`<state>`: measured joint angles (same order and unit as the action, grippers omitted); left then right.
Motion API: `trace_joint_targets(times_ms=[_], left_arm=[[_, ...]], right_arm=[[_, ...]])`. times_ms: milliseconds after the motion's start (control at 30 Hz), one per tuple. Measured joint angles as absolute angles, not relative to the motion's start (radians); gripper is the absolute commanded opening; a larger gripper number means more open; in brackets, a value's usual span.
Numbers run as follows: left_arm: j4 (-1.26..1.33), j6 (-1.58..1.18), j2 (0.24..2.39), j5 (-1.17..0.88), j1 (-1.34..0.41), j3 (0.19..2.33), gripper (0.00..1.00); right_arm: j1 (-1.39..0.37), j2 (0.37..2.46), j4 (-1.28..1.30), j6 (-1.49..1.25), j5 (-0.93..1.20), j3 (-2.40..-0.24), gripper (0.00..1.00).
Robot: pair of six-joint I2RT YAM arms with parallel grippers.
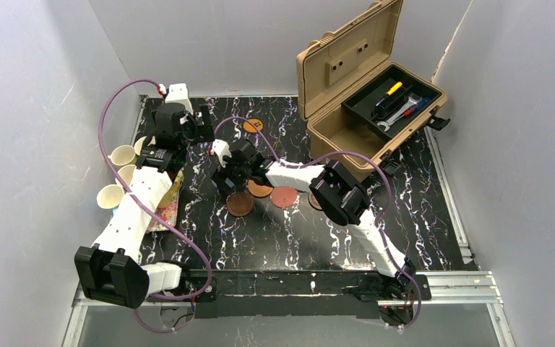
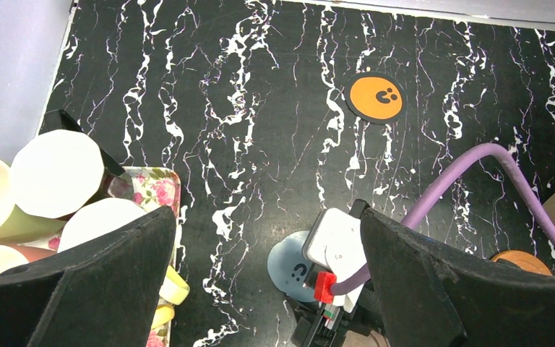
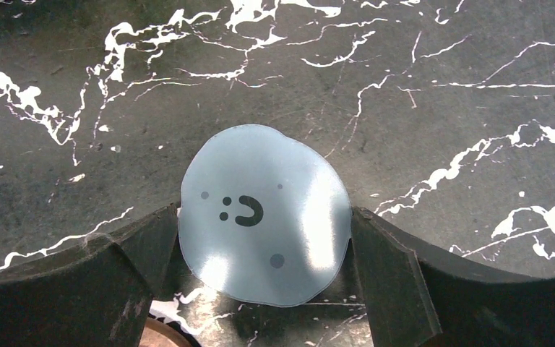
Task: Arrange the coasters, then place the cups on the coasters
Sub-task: Move the coaster to the center of the board.
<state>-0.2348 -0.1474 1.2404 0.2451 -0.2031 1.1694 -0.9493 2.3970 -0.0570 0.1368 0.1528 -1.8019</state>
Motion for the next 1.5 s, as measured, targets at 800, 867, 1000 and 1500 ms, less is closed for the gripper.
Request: trace_joint_targets(times_ms=[800, 867, 1000, 1500], left_arm=[[-0.235, -0.157, 1.247, 0.225, -0.205, 1.169, 0.98], [-0.235, -0.157, 1.251, 0.224, -0.205, 1.169, 0.98], [-0.235, -0.158, 1.254, 0.223, -0.205, 1.169, 0.98], [-0.236, -0.158, 1.256, 0.220, -0.205, 1.169, 0.98]], right_arm=[[-0.985, 2.347, -0.117, 0.115, 0.176, -1.704, 0.95], [-0.985, 2.346, -0.125, 0.111, 0.178, -1.699, 0.95], [-0.988, 2.341, -0.138, 0.108, 0.180, -1.687, 0.95], [-1.004, 2.340, -0.138, 0.104, 0.183, -1.686, 0.98]])
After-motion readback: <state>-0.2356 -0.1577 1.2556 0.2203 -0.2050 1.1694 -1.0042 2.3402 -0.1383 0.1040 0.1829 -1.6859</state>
